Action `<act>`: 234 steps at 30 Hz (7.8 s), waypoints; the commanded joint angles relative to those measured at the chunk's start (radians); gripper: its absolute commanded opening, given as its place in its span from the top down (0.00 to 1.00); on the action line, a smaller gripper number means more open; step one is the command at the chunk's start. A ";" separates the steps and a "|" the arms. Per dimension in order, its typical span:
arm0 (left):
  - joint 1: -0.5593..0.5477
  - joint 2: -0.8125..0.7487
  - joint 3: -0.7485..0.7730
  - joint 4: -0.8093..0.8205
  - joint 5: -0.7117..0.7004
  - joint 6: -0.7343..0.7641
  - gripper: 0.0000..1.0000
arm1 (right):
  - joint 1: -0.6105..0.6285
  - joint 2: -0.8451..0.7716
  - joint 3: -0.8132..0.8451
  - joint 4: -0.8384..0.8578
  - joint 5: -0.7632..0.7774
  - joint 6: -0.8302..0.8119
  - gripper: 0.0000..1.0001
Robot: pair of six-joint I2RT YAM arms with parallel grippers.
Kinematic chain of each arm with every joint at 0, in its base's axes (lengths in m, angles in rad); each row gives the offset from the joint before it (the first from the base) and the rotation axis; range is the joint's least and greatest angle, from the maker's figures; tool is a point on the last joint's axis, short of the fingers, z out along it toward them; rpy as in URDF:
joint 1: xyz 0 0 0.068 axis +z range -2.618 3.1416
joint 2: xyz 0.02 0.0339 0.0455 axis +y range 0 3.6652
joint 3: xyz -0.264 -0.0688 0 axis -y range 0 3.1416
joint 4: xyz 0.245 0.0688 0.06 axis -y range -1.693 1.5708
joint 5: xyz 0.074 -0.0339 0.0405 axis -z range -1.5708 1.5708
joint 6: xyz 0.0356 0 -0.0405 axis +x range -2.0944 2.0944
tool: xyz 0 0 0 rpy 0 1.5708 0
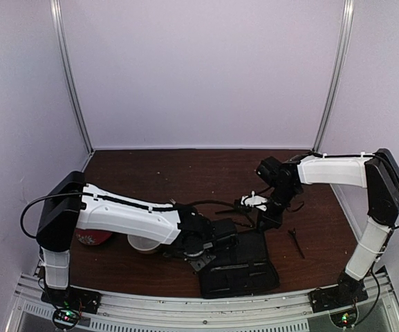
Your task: Sort the hair-cutting tools
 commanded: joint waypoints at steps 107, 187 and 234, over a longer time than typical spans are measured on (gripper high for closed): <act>0.196 -0.033 -0.030 0.360 0.470 -0.016 0.82 | -0.048 0.010 0.047 -0.001 -0.084 0.045 1.00; 0.434 -0.176 0.270 -0.007 0.416 0.196 0.48 | -0.086 -0.187 0.089 0.035 -0.105 0.026 0.66; 0.614 -0.574 -0.045 0.290 0.326 0.290 0.34 | 0.247 0.564 0.712 -0.028 0.207 0.134 0.81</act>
